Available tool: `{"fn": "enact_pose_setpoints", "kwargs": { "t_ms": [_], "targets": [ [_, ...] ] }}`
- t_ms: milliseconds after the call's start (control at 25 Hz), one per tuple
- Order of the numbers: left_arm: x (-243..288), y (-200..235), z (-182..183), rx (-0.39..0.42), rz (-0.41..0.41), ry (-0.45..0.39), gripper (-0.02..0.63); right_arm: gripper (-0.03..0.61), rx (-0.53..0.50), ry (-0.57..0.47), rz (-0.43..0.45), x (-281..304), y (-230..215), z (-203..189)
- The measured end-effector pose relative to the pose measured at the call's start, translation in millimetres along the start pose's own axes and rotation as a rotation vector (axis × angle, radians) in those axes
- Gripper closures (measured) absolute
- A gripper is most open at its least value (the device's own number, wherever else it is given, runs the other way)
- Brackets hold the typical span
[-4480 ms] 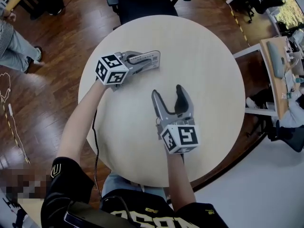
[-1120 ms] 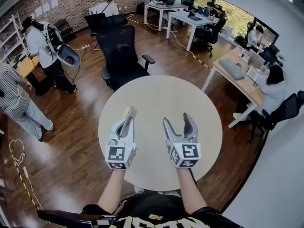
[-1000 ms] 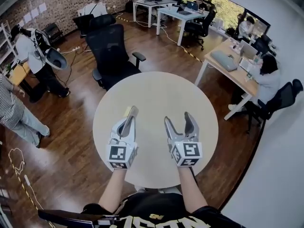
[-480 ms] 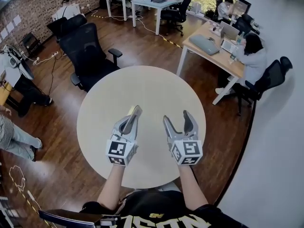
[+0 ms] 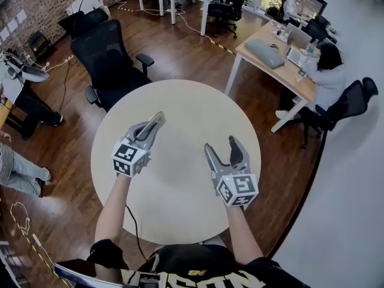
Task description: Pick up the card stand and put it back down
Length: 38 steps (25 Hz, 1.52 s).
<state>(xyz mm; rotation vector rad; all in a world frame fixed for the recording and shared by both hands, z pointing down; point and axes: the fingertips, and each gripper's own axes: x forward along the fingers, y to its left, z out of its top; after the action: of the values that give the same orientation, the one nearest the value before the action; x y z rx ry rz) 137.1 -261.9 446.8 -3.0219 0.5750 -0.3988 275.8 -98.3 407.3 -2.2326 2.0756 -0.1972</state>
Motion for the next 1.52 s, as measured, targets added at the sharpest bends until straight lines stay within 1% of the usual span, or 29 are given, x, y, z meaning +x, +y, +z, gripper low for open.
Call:
{"fn": "enact_pose_setpoints", "kwargs": {
  "t_ms": [160,280,360,600,680,800,920,1040,1200,1320,1520],
  "targets": [
    [6,69,6,0.026,0.054,0.037,0.598,0.229,-0.002,0.012,0.009,20,-11,-2],
    [13,105,18,0.038,0.082,0.037,0.598,0.229,0.003,0.018,0.016,36,-20,-4],
    [18,123,21,0.056,0.08,0.048,0.598,0.229,0.006,0.025,0.023,48,-22,-7],
    [42,164,18,0.085,-0.005,0.083,0.598,0.229,0.01,0.076,0.056,81,-22,-31],
    [55,176,17,0.098,-0.042,0.096,0.598,0.229,0.0,0.1,0.055,91,-28,-41],
    [76,190,13,0.113,-0.103,0.095,0.598,0.229,0.003,0.124,0.046,109,-38,-57],
    [103,194,3,0.098,-0.164,0.073,0.597,0.229,0.016,0.141,0.038,127,-47,-72],
    [133,185,-14,0.074,-0.237,0.06,0.597,0.229,0.028,0.155,0.047,145,-51,-87],
    [171,167,-50,0.055,-0.355,0.085,0.598,0.229,0.041,0.171,0.061,167,-52,-103],
    [197,152,-77,0.034,-0.424,0.104,0.598,0.229,0.049,0.185,0.054,177,-56,-117],
    [236,124,-109,0.009,-0.555,0.105,0.598,0.229,0.077,0.22,0.044,190,-69,-141]
  ]
}}
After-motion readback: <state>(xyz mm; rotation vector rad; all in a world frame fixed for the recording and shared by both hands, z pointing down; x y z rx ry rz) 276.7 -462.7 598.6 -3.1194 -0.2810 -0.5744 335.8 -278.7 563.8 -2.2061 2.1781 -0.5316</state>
